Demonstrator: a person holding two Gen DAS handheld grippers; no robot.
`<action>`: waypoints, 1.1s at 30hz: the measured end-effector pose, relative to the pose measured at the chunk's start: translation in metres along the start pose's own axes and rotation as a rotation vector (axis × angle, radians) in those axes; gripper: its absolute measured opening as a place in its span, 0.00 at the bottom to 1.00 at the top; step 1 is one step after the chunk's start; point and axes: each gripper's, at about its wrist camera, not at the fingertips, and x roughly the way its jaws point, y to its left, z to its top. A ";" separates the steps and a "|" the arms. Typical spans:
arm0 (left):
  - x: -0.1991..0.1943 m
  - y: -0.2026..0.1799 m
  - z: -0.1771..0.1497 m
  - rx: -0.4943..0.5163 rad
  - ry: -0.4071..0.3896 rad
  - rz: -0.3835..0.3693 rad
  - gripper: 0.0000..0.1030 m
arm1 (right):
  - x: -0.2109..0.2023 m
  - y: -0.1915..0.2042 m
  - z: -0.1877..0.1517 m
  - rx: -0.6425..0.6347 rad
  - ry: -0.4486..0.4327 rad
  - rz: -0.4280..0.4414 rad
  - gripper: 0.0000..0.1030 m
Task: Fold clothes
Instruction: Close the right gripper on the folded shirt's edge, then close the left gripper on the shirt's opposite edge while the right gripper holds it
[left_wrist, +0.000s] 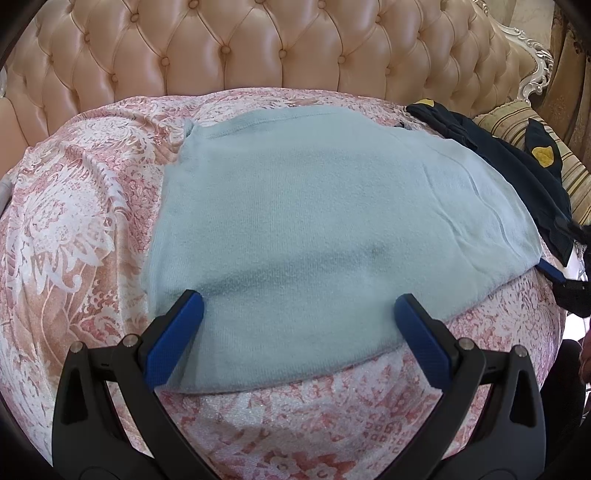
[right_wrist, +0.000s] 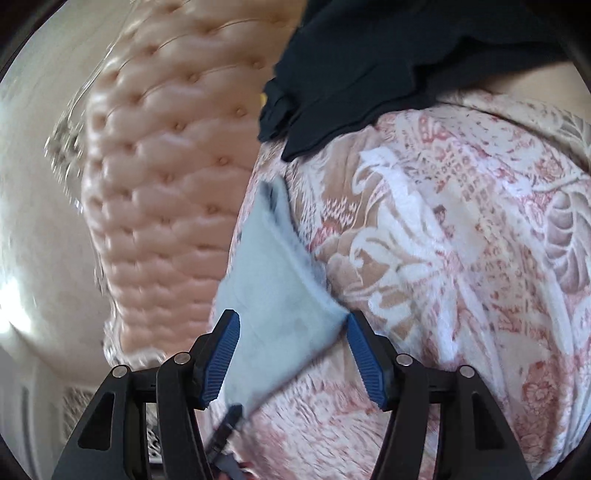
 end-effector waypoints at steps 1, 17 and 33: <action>0.000 0.000 0.000 0.000 0.001 -0.001 1.00 | 0.002 0.001 0.002 0.005 -0.005 0.006 0.62; 0.000 0.000 0.001 0.004 0.015 -0.012 1.00 | 0.040 0.036 0.013 -0.182 0.044 -0.014 0.60; -0.056 0.052 -0.003 -0.287 0.000 -0.323 1.00 | 0.046 0.032 0.001 -0.338 0.047 -0.129 0.11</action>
